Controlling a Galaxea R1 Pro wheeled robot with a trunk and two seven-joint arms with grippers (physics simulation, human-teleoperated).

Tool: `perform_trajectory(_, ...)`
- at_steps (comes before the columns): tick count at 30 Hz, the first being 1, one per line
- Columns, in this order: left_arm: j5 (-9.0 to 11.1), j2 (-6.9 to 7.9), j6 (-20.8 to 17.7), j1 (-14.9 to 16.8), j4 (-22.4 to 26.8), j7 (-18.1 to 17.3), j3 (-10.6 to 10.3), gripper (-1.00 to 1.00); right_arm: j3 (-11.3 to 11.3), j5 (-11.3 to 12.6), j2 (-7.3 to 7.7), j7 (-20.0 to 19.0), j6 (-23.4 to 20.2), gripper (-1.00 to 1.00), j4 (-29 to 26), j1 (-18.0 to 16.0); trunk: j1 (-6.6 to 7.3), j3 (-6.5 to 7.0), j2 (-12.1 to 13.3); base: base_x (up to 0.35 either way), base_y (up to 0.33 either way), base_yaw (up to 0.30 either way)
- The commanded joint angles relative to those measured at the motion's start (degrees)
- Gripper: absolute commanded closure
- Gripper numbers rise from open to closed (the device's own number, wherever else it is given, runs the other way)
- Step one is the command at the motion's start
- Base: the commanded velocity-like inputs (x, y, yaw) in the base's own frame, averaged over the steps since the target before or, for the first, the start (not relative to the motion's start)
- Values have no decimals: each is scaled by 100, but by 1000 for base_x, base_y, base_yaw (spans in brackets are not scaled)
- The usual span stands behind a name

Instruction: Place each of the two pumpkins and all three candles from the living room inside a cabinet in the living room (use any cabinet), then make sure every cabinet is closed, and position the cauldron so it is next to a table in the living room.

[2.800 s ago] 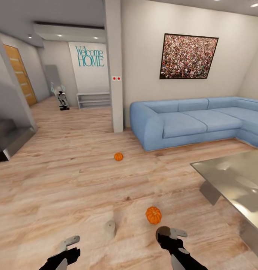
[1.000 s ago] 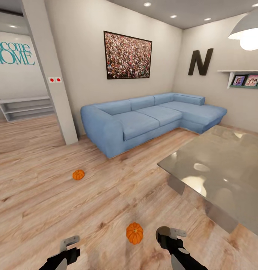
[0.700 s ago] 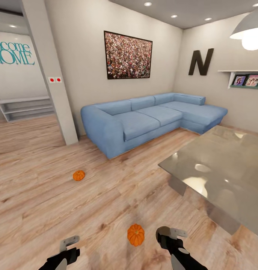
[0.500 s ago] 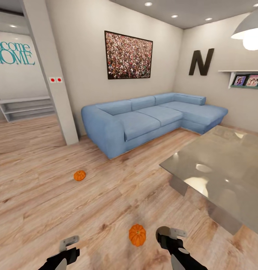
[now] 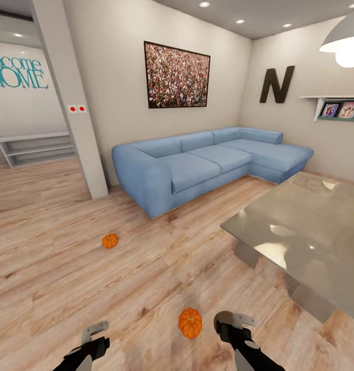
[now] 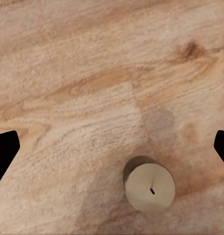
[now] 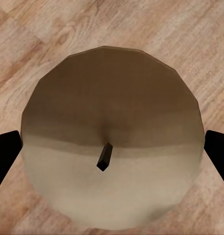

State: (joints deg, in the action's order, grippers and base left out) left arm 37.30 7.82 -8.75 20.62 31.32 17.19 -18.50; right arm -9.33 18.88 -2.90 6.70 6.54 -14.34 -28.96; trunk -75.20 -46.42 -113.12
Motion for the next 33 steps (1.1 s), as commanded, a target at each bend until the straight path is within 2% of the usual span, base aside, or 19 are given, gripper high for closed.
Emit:
perform_trajectory(1, 41, 9, -9, 3, 14, 51, -48, -100, -51, 51, 3, 32, 23, 100, 1, -5, -22, -24, -44, 0, 0, 0)
perform_trajectory(24, 41, 1, 5, 3, 14, 48, -57, -100, -43, 46, 15, -18, 25, 100, -80, -5, -527, -437, -967, 0, 0, 0)
perform_trajectory(28, 41, 0, 5, 3, 14, 46, -57, -100, -34, 69, 16, -662, 25, 100, -281, 2, -615, -508, -1127, 0, 0, 0)
perform_trajectory(33, 41, 0, 5, 3, 14, 44, -57, -100, 0, 167, 73, -2224, -252, 100, -1163, 207, -725, -598, -1327, 0, 0, 0)
